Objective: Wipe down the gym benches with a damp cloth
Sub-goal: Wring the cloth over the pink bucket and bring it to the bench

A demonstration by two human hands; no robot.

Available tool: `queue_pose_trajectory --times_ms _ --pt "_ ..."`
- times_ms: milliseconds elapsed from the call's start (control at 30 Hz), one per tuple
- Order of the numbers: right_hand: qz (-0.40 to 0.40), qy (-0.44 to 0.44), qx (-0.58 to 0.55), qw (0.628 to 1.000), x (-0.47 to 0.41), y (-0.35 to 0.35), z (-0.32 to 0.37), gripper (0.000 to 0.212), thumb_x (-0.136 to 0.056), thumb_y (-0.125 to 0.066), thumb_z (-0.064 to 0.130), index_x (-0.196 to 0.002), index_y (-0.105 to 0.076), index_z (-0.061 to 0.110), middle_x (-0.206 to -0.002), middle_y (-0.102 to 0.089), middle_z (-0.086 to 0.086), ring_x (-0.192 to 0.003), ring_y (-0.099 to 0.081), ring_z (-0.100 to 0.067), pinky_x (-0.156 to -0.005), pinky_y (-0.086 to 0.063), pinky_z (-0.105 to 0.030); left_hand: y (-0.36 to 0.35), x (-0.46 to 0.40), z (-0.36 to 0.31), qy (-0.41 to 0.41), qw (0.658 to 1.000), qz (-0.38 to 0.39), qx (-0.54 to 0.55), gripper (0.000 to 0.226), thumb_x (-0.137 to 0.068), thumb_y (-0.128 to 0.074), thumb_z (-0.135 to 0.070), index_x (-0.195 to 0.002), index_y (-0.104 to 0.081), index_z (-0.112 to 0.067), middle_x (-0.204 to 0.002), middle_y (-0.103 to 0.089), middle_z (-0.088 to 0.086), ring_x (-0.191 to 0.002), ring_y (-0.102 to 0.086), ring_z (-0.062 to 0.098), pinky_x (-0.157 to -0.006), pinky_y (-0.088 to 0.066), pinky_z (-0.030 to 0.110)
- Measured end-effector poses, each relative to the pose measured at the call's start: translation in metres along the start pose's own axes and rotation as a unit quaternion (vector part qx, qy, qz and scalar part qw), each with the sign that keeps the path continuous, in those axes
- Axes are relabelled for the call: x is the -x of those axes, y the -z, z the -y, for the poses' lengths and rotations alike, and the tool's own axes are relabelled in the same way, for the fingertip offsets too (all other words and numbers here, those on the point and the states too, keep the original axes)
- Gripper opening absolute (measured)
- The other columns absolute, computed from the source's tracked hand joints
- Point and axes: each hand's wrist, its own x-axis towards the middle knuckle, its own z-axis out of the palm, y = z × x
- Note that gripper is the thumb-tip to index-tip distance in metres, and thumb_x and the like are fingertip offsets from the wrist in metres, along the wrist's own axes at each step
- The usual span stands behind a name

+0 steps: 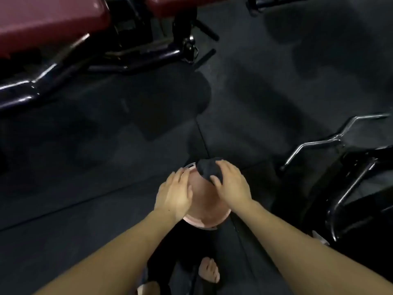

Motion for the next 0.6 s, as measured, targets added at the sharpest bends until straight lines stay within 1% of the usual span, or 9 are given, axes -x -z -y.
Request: queue_pose_trajectory --times_ms 33,100,167,267,333,433,467,533,600 --pt "0.002 0.017 0.004 1.0 -0.013 -0.012 -0.004 0.062 -0.104 -0.06 0.039 -0.158 -0.04 0.018 -0.165 -0.038 -0.004 -0.154 -0.032 -0.024 -0.123 -0.033 -0.04 -0.008 -0.012 0.008 -0.005 1.0 0.001 0.002 0.059 -0.108 -0.035 -0.034 -0.163 -0.018 -0.022 -0.169 -0.021 0.001 -0.155 -0.019 0.022 -0.123 -0.027 0.04" --pt "0.023 0.022 0.019 0.999 -0.035 -0.03 -0.012 0.066 -0.103 -0.062 0.04 -0.16 -0.037 0.019 -0.168 -0.033 -0.005 -0.156 -0.028 -0.027 -0.124 -0.031 -0.041 -0.023 -0.033 0.022 -0.007 1.0 0.005 0.001 0.059 -0.108 -0.035 -0.034 -0.163 -0.018 -0.022 -0.17 -0.02 0.001 -0.156 -0.019 0.023 -0.123 -0.027 0.04" --pt "0.057 0.019 0.033 0.998 -0.051 -0.042 -0.019 0.068 -0.102 -0.064 0.04 -0.161 -0.035 0.022 -0.169 -0.031 -0.005 -0.155 -0.029 -0.027 -0.123 -0.032 -0.041 -0.032 -0.046 0.032 -0.009 1.0 0.023 0.004 0.058 -0.108 -0.035 -0.033 -0.163 -0.018 -0.022 -0.169 -0.021 0.001 -0.156 -0.019 0.023 -0.123 -0.027 0.041" --pt "0.087 0.013 0.047 0.995 -0.058 -0.055 -0.029 0.069 -0.1 -0.068 0.033 -0.161 -0.036 0.025 -0.166 -0.037 -0.005 -0.151 -0.034 -0.029 -0.116 -0.041 -0.044 -0.041 -0.053 0.044 -0.014 0.999 0.046 0.012 0.059 -0.107 -0.038 -0.029 -0.163 -0.019 -0.022 -0.168 -0.025 0.001 -0.154 -0.024 0.025 -0.121 -0.031 0.043" --pt "0.083 0.019 0.046 0.995 -0.064 -0.056 -0.034 0.067 -0.098 -0.07 0.027 -0.158 -0.04 0.025 -0.16 -0.045 -0.004 -0.144 -0.04 -0.029 -0.111 -0.045 -0.045 -0.043 -0.056 0.051 -0.007 0.998 0.061 0.026 0.059 -0.106 -0.04 -0.028 -0.162 -0.021 -0.022 -0.167 -0.027 0.001 -0.153 -0.026 0.024 -0.119 -0.032 0.044" --pt "0.08 0.032 0.038 0.995 -0.066 -0.054 -0.037 0.058 -0.099 -0.069 0.019 -0.153 -0.049 0.019 -0.149 -0.057 -0.006 -0.132 -0.05 -0.031 -0.108 -0.045 -0.045 -0.037 -0.051 0.05 0.004 0.997 0.069 0.041 0.056 -0.107 -0.04 -0.028 -0.16 -0.027 -0.022 -0.166 -0.03 0.001 -0.152 -0.027 0.022 -0.119 -0.032 0.043" --pt "0.073 0.033 0.042 0.996 -0.065 -0.052 -0.036 0.052 -0.099 -0.067 0.017 -0.15 -0.054 0.017 -0.144 -0.061 -0.007 -0.127 -0.053 -0.032 -0.104 -0.047 -0.045 -0.033 -0.049 0.049 0.008 0.996 0.071 0.043 0.053 -0.106 -0.04 -0.027 -0.159 -0.03 -0.022 -0.164 -0.033 0.001 -0.15 -0.031 0.022 -0.118 -0.034 0.043" --pt "0.046 0.027 0.049 0.997 -0.062 -0.048 -0.032 0.038 -0.099 -0.065 0.012 -0.138 -0.063 0.012 -0.131 -0.069 -0.011 -0.115 -0.057 -0.033 -0.094 -0.051 -0.047 -0.024 -0.043 0.047 0.021 0.996 0.08 0.046 0.048 -0.105 -0.041 -0.025 -0.153 -0.038 -0.023 -0.156 -0.043 -0.001 -0.14 -0.043 0.023 -0.109 -0.042 0.044" --pt "0.035 0.005 0.055 0.998 -0.059 -0.042 -0.024 0.027 -0.1 -0.062 0.008 -0.125 -0.07 0.008 -0.117 -0.072 -0.014 -0.107 -0.059 -0.033 -0.087 -0.053 -0.049 -0.015 -0.036 0.045 0.038 0.994 0.093 0.05 0.041 -0.102 -0.042 -0.024 -0.143 -0.046 -0.027 -0.146 -0.052 -0.002 -0.126 -0.053 0.024 -0.1 -0.049 0.046"
